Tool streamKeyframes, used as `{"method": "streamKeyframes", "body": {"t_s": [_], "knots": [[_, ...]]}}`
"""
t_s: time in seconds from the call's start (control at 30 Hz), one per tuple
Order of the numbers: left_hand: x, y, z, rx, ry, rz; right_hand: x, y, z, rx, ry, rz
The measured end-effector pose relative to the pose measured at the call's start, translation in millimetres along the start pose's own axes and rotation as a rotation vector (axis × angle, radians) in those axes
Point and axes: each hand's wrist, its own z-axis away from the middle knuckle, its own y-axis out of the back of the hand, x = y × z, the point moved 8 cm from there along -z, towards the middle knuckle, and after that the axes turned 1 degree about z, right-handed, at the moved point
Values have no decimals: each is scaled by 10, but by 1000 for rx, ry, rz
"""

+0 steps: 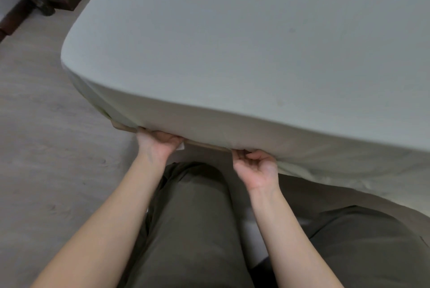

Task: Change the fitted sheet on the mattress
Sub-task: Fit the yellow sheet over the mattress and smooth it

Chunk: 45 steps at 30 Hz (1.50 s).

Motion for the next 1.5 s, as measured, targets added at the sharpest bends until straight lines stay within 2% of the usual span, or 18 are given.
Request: {"method": "streamKeyframes", "body": {"t_s": [0.13, 0.3, 0.37, 0.47, 0.53, 0.6, 0.7, 0.77, 0.83, 1.2, 1.33, 1.43, 1.5], "knots": [[-62, -26, -44, 12, -70, 22, -9, -14, -35, 51, -15, -15], [-18, 3, -30, 104, -14, -170, -64, -16, -112, 93, -75, 39], [0, 97, 13, 175, -30, -338, -80, -11, -127, 106, -86, 85], [85, 240, 143, 299, -167, -558, -129, 15, -118, 91, -35, 172], [49, 304, 305, 365, -299, -535, -173, 29, -94, 90, 10, 211], [-190, 296, 482, 350, -340, -518, -217, 32, -93, 92, 50, 247], [-754, 87, 581, 170, -142, -442, -233, -4, -100, 64, 85, 315], [-940, -60, 578, 142, -27, -320, -253, -23, -116, 36, 103, 357], [-999, -146, 553, 167, 15, -261, -275, -38, -140, 23, 109, 399], [-1071, -311, 403, 178, -25, -212, -388, 46, -99, -26, -12, 554], [-1003, -338, 334, 202, 7, -291, -461, 117, -53, -8, 66, 424], [-999, -335, 285, 192, 20, -324, -795, 261, 64, -12, 150, 318], [-1014, -346, 268, 160, 25, -318, -1084, 349, 167, -14, 222, 330]]}}
